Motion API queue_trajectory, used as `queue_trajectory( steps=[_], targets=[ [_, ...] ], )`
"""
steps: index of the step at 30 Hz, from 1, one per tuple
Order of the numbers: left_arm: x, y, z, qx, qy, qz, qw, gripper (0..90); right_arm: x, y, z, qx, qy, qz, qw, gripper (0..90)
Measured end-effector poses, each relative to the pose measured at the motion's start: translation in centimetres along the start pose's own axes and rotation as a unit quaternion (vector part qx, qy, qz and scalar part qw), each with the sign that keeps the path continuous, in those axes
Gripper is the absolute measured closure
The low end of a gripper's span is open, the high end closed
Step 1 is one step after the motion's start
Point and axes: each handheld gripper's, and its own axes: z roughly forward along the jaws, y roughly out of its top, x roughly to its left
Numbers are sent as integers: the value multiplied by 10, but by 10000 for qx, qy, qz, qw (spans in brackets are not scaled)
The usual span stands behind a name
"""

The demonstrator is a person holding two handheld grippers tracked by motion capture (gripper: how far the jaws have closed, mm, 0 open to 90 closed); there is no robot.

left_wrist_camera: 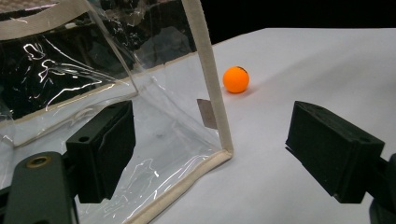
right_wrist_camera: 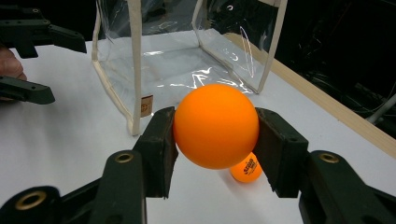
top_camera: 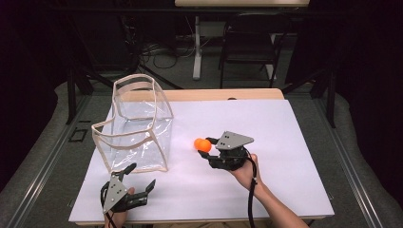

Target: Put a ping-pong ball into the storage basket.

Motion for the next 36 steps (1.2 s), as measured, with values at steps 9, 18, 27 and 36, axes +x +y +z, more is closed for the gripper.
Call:
queue_trajectory(
  steps=[9,18,27,36],
  targets=[
    [0,0,0,-7,-8,-6,10000,155,-2,4,-2,-41,-33,10,10000,505],
    [0,0,1,-8,-2,-6,10000,155,-5,7,-3,-41,-62,-2,10000,505],
    [0,0,1,-12,-4,3,10000,155,-8,15,-4,-67,-80,-42,9999,506],
    [0,0,1,-8,-5,0,10000,155,-10,23,-2,-73,-66,-98,9999,505]
  ],
)
